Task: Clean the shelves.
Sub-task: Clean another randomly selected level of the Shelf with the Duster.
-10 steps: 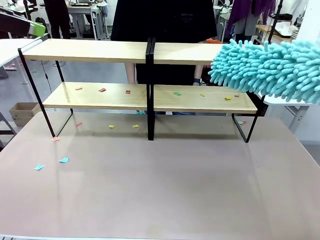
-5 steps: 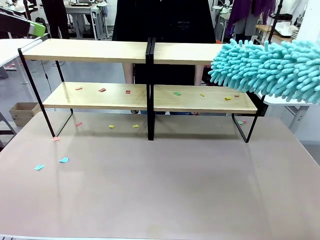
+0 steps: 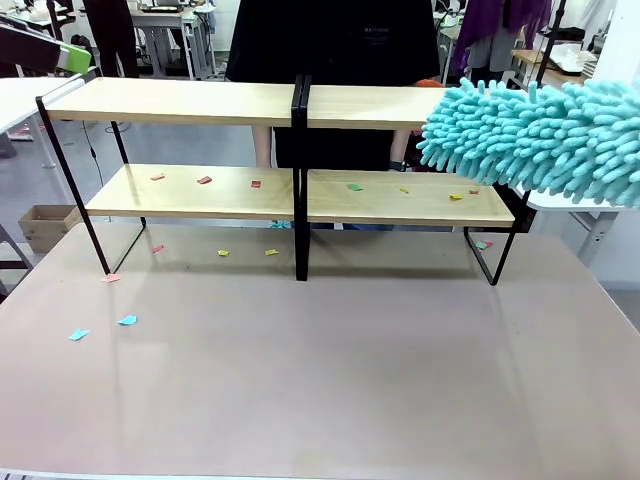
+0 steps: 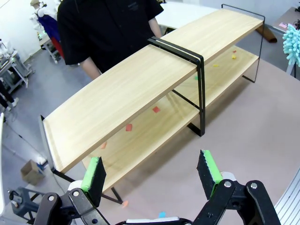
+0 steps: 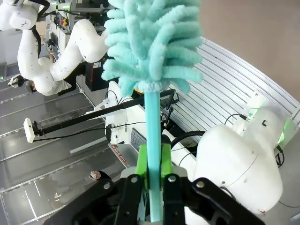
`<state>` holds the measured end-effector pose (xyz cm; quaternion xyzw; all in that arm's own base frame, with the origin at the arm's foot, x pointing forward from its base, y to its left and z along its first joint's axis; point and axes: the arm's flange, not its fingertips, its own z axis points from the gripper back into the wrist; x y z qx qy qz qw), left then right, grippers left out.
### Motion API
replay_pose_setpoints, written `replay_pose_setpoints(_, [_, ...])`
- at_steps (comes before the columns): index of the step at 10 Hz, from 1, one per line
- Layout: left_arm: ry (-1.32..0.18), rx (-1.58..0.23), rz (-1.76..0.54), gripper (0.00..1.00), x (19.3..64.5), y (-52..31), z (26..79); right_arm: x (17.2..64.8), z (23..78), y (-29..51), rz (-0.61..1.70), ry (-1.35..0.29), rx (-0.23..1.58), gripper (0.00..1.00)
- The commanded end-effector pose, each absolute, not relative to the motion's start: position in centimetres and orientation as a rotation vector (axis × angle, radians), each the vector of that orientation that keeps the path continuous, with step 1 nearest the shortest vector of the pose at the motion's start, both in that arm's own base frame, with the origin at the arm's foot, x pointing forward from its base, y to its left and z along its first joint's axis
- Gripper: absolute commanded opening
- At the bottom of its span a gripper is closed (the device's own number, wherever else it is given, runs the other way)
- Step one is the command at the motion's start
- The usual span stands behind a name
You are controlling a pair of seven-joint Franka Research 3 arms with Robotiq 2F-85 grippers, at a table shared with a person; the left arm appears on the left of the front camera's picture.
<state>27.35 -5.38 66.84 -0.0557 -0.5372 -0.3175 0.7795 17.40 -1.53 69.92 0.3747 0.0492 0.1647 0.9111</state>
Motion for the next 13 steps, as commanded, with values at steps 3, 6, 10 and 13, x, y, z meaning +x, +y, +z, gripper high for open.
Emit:
replay_pose_setpoints(3, [-1.160, -0.124, -0.685, 1.00, 27.4, -5.3, 66.6, 17.2, 69.8, -2.4, 0.376, 0.125, 0.740, 0.12])
replay_pose_setpoints(6, [-1.189, -0.049, -0.718, 1.00, 28.9, -8.5, 65.9, 16.2, 69.2, -7.1, 0.216, 0.028, 0.882, 0.12])
replay_pose_setpoints(10, [-1.077, -0.093, -0.780, 1.00, 29.7, -17.1, 63.0, 17.3, 69.3, -3.9, 0.323, 0.106, 0.777, 0.12])
replay_pose_setpoints(13, [-1.049, -0.085, -0.906, 1.00, 28.3, -22.8, 60.8, 16.4, 69.2, -7.8, 0.203, 0.061, 0.801, 0.12])
